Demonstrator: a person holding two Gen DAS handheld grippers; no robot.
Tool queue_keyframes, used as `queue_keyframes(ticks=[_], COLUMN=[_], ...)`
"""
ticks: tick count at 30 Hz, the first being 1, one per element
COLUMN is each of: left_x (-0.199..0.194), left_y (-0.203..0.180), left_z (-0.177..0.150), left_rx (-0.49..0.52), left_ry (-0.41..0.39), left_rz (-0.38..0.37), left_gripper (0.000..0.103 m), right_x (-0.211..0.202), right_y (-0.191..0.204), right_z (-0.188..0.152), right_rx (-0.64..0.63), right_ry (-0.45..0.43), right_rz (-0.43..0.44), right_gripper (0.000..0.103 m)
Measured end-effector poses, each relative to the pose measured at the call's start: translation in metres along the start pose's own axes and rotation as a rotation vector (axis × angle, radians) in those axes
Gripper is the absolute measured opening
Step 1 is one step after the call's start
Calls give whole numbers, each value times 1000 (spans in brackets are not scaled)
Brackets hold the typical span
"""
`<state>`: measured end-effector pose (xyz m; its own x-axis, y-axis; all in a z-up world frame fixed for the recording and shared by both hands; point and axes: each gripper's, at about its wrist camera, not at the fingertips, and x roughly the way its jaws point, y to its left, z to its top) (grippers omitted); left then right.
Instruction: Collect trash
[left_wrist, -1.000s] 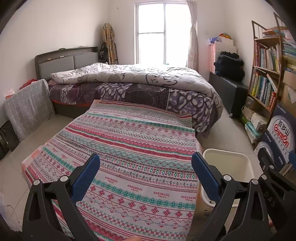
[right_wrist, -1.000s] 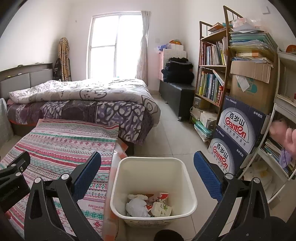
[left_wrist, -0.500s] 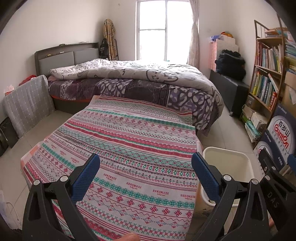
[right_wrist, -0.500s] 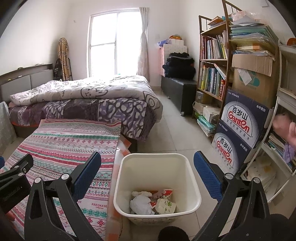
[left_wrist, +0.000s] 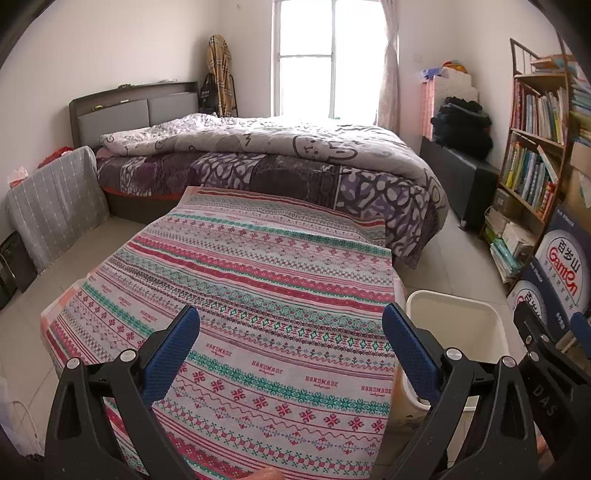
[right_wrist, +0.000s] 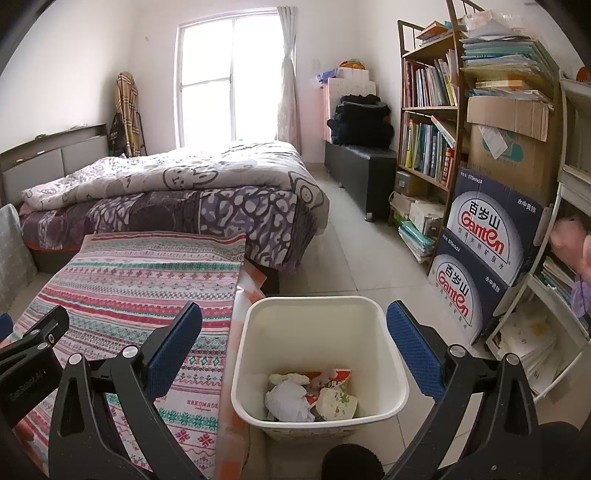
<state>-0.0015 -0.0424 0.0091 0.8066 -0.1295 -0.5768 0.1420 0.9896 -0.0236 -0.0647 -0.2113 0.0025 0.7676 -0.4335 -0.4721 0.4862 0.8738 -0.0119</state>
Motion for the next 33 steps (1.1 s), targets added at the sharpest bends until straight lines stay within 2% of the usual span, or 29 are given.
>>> queue_keyframes(ticks=[19,33], left_x=[2,3], left_y=[4,1], left_z=[-2,-4], left_rx=[-4,23], left_ry=[10,12], left_rz=[5,-25], left_gripper=[96,93], right_x=[1,3], right_y=[1,1], right_z=[-2,-2], right_rx=[4,1], right_ry=[11,15], right_rz=[6,7], right_gripper=[96,96])
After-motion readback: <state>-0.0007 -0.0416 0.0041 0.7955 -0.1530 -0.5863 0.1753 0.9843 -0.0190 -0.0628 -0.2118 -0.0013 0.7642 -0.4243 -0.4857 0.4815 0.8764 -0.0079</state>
